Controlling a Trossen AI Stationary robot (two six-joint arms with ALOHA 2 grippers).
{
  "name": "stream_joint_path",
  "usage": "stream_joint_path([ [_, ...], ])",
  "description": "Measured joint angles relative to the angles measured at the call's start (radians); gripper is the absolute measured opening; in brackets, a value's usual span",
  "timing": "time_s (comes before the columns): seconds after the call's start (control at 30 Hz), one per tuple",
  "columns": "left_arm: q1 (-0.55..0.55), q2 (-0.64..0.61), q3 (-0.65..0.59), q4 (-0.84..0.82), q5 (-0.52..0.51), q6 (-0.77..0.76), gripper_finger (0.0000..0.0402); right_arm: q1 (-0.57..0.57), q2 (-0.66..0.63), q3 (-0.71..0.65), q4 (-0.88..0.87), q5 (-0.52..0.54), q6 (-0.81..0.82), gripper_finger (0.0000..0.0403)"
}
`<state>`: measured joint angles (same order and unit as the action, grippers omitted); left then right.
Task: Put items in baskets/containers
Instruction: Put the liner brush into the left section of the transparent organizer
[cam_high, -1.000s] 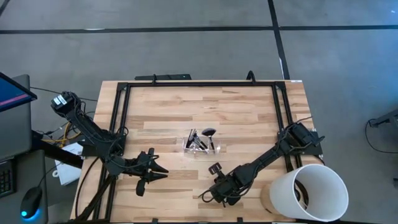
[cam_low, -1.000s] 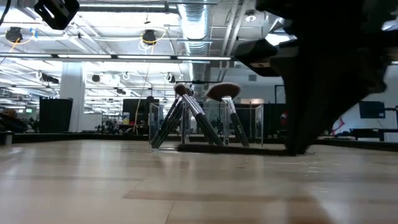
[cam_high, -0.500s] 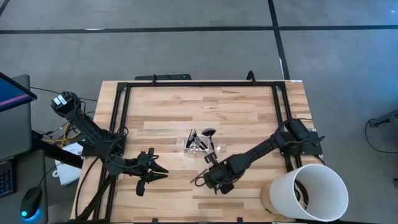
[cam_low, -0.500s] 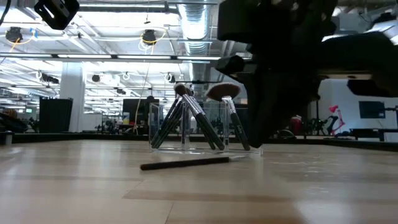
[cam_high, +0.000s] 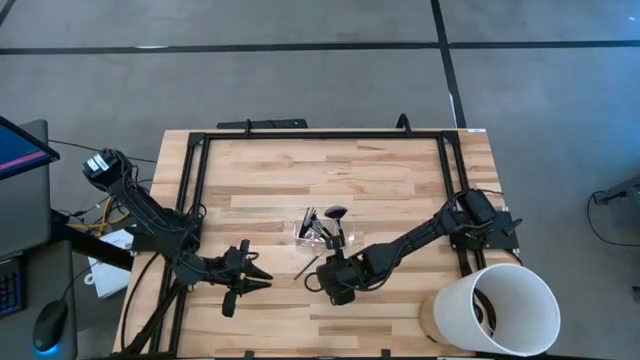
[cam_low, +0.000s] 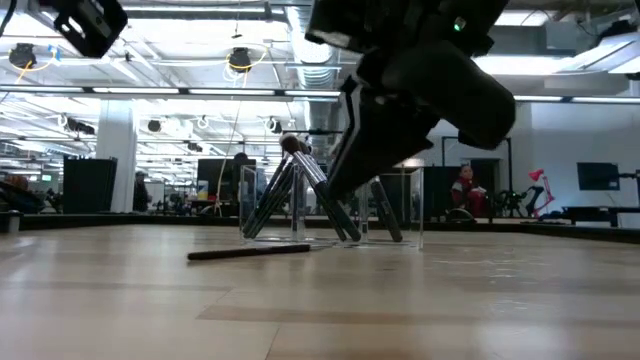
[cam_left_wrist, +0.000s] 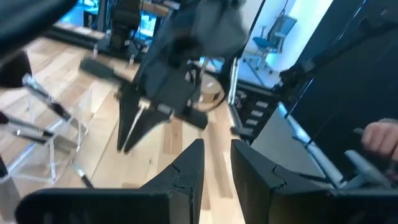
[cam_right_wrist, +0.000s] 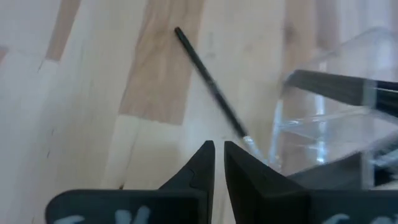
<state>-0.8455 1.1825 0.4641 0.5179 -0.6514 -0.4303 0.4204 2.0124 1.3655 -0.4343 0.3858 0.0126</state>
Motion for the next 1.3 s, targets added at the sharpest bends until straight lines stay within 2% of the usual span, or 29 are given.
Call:
stream_joint_path([
  [0.27,0.049,0.064,0.0,-0.002,0.0,-0.05,0.0077,0.054,-0.023,0.0,0.046,0.176,0.087,0.0016],
  [0.43,0.052,0.074,0.017,-0.007,-0.002,-0.041,0.0077,0.101,-0.03,0.0,0.113,0.36,0.137,0.0006],
  [0.6,0.051,0.182,0.132,-0.05,0.001,0.028,0.0075,0.135,-0.031,0.0,0.121,0.456,0.174,0.0003],
  [0.73,0.073,0.271,0.267,-0.193,-0.001,0.023,0.0072,0.142,-0.061,-0.023,0.078,0.481,0.253,0.0004],
  [0.83,0.086,0.306,0.327,-0.258,-0.004,-0.017,0.0072,0.141,-0.111,-0.087,0.075,0.479,0.3,0.0003],
  [0.97,0.086,0.329,0.343,-0.273,0.024,-0.042,0.0072,0.159,-0.218,-0.207,0.091,0.506,0.387,0.0003],
  [1.1,0.118,0.355,0.342,-0.292,0.06,-0.068,0.0072,0.197,-0.334,-0.353,0.194,0.598,0.432,0.0002],
  [1.3,0.163,0.432,0.418,-0.318,0.06,-0.022,0.0072,0.244,-0.456,-0.501,0.392,0.613,0.435,0.0001],
])
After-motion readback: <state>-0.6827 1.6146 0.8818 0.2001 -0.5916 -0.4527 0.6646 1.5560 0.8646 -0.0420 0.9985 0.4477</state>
